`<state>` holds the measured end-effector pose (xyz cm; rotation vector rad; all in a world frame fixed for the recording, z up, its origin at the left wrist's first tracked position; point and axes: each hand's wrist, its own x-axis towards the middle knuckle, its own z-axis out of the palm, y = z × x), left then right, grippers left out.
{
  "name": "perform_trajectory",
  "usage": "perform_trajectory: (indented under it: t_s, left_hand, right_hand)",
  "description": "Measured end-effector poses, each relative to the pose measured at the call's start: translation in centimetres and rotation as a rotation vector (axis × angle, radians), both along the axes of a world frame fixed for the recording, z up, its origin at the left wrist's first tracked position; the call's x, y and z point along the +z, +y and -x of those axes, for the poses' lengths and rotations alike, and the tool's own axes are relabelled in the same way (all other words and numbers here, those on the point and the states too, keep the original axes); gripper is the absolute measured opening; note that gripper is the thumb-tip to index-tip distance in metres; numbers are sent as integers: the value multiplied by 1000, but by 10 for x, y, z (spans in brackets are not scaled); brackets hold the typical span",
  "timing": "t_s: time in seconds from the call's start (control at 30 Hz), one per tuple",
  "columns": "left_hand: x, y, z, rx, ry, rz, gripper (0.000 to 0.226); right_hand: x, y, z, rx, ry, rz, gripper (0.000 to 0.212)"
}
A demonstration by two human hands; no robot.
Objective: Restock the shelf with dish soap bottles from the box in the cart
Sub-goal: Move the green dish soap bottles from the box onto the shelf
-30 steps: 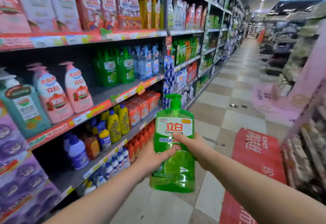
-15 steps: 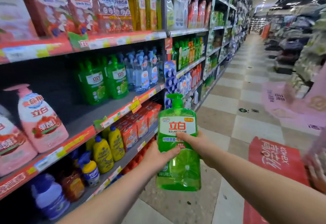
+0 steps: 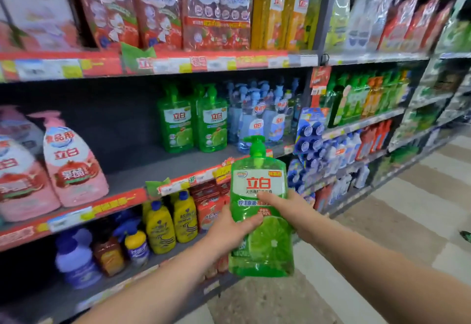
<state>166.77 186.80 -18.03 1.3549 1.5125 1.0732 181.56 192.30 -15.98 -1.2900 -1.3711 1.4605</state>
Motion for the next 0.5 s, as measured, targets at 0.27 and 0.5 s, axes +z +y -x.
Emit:
perform_trajectory:
  t_s: [0.27,0.5]
  left_hand:
    - [-2,55,53,241,59,61,26]
    - [5,137,113,320,68,31,39]
  right_hand:
    - [-11,84,68,209,-13,-8,49]
    - [11,170,129,283,-84,-92,43]
